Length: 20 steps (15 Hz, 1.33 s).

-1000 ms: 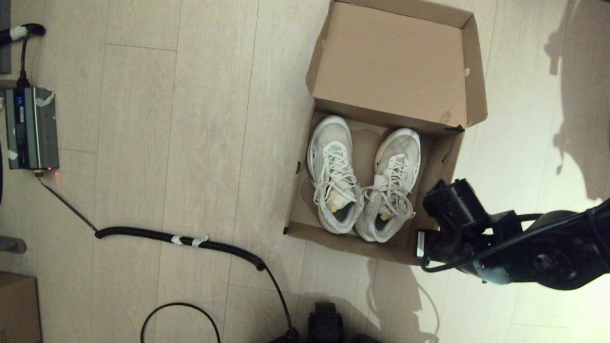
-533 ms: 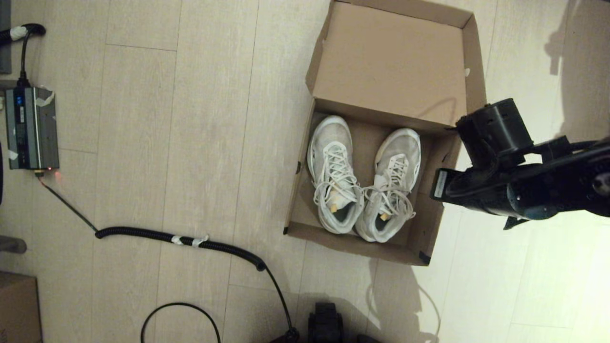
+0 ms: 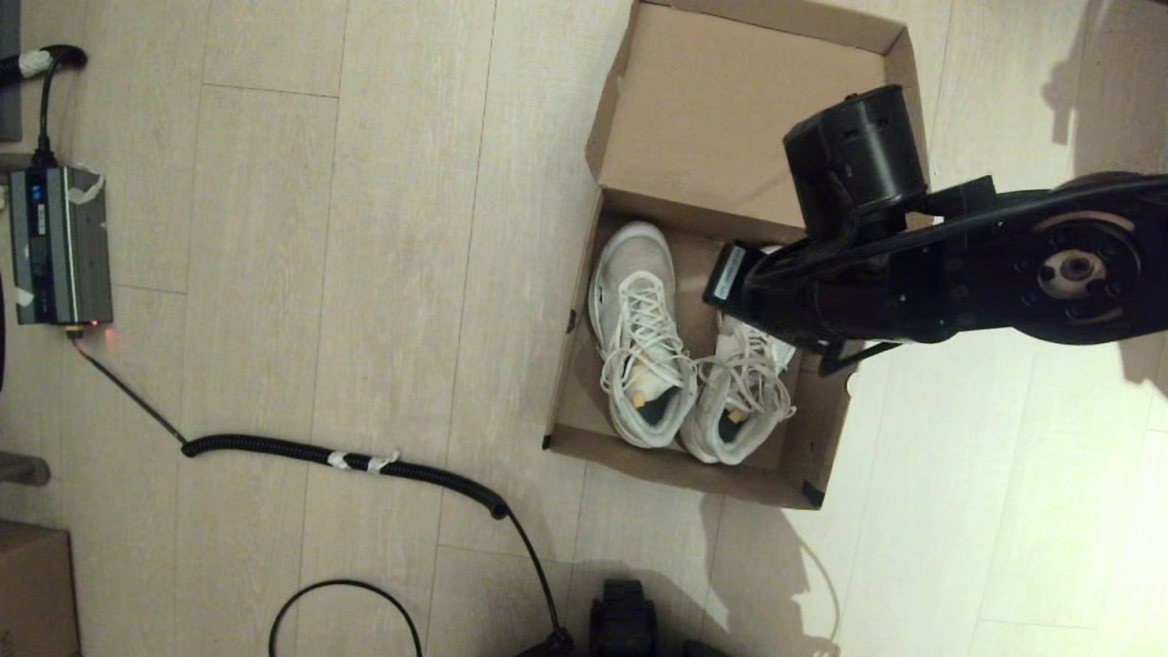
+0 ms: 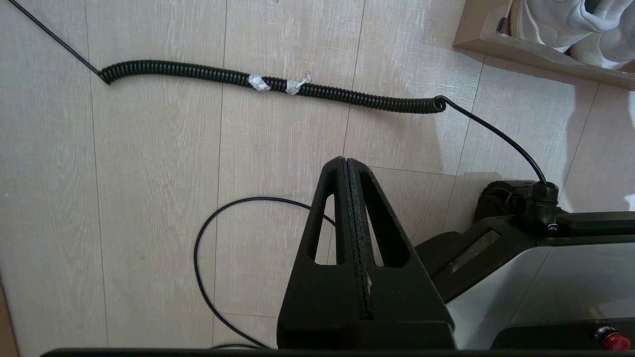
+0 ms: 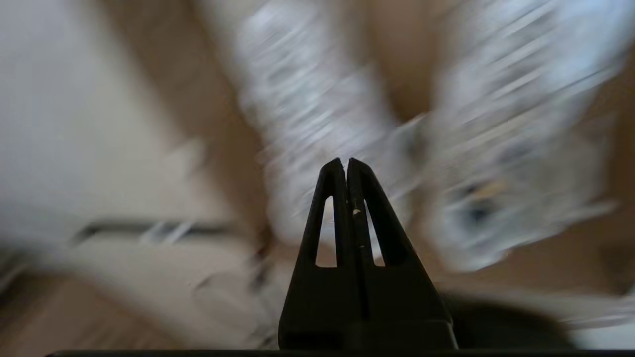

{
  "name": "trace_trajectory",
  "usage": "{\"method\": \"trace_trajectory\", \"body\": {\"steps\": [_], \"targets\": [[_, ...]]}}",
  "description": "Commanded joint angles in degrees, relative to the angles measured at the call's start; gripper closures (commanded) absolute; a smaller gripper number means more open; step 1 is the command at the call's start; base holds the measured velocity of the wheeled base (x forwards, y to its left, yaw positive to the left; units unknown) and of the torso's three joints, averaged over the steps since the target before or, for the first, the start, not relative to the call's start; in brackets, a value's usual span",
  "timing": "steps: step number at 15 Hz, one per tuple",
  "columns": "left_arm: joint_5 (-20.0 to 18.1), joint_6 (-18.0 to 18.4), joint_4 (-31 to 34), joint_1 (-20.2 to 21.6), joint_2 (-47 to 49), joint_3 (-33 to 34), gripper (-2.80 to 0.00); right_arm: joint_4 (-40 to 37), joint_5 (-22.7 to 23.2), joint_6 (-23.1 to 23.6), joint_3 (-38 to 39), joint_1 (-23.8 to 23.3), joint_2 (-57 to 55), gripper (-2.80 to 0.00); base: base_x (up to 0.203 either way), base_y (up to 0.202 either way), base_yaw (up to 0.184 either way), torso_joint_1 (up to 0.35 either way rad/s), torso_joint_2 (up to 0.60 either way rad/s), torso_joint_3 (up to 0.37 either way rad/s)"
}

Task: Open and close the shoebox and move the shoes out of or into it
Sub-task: Close the shoe box

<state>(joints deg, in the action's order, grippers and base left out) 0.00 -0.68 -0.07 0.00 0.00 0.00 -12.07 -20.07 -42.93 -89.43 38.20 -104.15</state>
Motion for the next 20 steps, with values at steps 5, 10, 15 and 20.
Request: {"method": "trace_trajectory", "body": {"steps": [5,10,15,20], "targets": [[0.00,-0.03,-0.01,0.00,-0.09,0.00,0.00,-4.08,3.46,-6.68,0.55,7.48,-2.33,0.00,0.000,0.000,0.000,0.000,0.00,0.000],[0.00,-0.03,-0.01,0.00,-0.09,0.00,0.00,-4.89,3.81,-9.88,2.35,11.48,-7.42,0.00,0.000,0.000,0.000,0.000,0.00,0.000],[0.00,-0.03,-0.01,-0.09,-0.09,0.00,0.00,-4.83,3.55,-9.29,2.54,13.56,-11.24,0.00,0.000,0.000,0.000,0.000,0.00,0.000],[0.00,-0.03,-0.01,0.00,-0.09,0.00,0.00,-4.81,2.87,-9.24,3.10,13.48,-15.26,0.00,0.000,0.000,0.000,0.000,0.00,0.000]]}}
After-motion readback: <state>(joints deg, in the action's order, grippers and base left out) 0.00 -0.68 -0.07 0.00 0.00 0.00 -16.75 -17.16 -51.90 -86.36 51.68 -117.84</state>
